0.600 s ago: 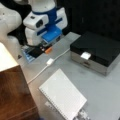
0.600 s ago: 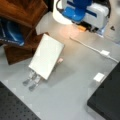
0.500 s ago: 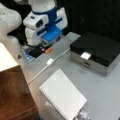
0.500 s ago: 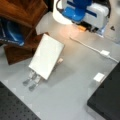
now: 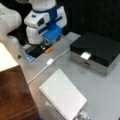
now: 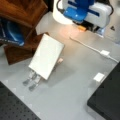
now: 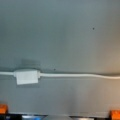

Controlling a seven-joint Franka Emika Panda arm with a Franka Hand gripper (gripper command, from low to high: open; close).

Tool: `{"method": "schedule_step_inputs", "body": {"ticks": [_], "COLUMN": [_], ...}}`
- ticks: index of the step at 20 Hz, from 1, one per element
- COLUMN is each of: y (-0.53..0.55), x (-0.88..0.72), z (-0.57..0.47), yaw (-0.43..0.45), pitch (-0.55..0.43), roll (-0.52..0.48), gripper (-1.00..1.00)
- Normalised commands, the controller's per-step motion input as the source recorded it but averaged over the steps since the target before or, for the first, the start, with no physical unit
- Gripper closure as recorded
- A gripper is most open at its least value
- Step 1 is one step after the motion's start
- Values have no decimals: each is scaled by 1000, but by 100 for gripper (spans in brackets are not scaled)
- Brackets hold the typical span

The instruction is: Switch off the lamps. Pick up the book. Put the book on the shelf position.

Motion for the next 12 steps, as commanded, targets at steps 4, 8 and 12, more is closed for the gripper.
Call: {"method": "schedule_step_inputs", "body": {"ticks": [4, 8, 12], "y": [109, 169, 276], "x": [-564, -626, -631], "z": [-85, -187, -255], "yaw": [7, -40, -78], "pitch": [-69, -89, -106], "roll": [-9, 7, 23], "gripper": [-100, -100, -100]}}
